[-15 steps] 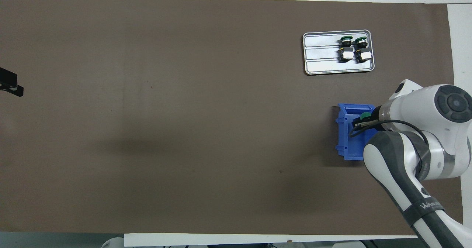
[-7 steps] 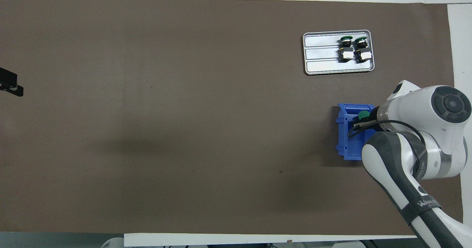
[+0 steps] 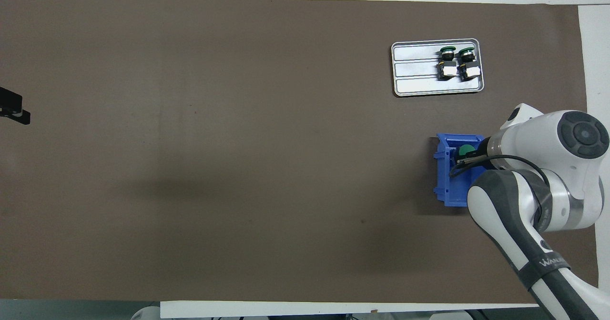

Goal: Place and press button with both arms

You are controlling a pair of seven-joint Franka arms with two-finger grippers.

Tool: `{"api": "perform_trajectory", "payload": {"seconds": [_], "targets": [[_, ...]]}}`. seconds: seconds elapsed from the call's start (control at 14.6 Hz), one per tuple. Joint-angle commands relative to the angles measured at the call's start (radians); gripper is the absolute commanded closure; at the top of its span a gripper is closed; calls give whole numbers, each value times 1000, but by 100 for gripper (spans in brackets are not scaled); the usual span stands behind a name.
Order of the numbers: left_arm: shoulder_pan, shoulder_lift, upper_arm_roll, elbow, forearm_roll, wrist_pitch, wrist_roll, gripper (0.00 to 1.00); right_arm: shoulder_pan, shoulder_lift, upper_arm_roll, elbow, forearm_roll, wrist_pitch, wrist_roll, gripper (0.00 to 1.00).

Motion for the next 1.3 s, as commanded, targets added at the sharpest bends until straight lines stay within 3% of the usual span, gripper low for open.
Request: {"api": "perform_trajectory", "payload": {"seconds": [0.0, 0.2, 0.68, 1.09, 1.23], "targets": [[1, -25, 2, -33, -9, 23, 3, 0, -12, -8, 8, 28, 8, -22, -2, 26], [1, -25, 5, -33, -9, 23, 3, 0, -12, -17, 8, 137, 10, -158, 1, 1], [1, -27, 2, -33, -9, 23, 3, 0, -12, -14, 8, 514, 16, -563, 6, 1], [1, -25, 2, -33, -9, 23, 3, 0, -16, 79, 8, 873, 25, -874, 11, 1], [1, -25, 5, -33, -9, 23, 3, 0, -19, 96, 8, 881, 25, -892, 14, 1]]}}
